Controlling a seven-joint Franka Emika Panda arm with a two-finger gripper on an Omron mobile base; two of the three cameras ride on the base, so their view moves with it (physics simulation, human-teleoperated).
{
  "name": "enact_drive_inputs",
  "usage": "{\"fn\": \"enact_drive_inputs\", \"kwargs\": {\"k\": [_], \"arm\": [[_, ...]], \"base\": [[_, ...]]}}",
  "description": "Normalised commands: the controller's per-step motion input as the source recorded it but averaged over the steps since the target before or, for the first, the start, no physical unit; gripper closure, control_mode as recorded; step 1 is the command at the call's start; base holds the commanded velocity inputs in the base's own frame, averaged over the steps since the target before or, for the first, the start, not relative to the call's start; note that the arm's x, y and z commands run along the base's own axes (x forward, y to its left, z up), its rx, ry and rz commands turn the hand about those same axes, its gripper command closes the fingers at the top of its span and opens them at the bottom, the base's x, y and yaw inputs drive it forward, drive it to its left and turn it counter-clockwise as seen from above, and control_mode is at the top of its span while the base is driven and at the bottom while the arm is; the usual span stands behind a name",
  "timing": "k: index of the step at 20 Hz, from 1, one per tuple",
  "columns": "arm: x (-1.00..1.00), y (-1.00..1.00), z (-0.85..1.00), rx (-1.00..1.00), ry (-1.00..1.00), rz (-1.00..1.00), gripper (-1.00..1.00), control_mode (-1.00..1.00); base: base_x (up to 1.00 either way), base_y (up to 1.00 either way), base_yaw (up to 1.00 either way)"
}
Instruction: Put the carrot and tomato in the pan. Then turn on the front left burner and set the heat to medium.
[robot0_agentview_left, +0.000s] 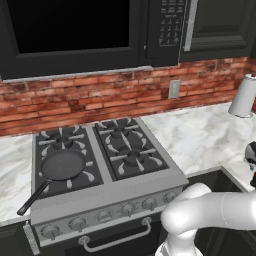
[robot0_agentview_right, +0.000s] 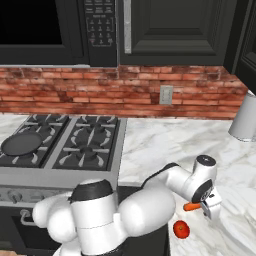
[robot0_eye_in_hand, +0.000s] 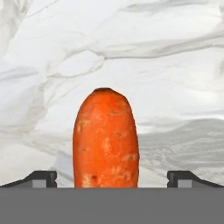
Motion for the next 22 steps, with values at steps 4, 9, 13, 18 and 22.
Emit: {"fn": "enact_drive_inputs", "kwargs": {"k": [4, 9, 13, 18, 22], "arm": [[0.00, 0.00, 0.00, 0.00, 0.00, 0.00, 1.00, -1.00], [0.00, 0.00, 0.00, 0.00, 0.00, 0.00, 1.00, -1.00], [-0.03, 0.00, 0.00, 0.00, 0.00, 0.00, 1.00, -1.00], [-0.22, 0.15, 0.00, 0.00, -0.06, 0.00, 1.00, -1.00], [-0.43, 0.70, 0.31, 0.00, -0.23, 0.13, 1.00, -1.00]], "base": [[0.00, 0.00, 0.00], [0.00, 0.00, 0.00], [0.00, 0.00, 0.00], [0.00, 0.00, 0.00], [0.00, 0.00, 0.00]]}}
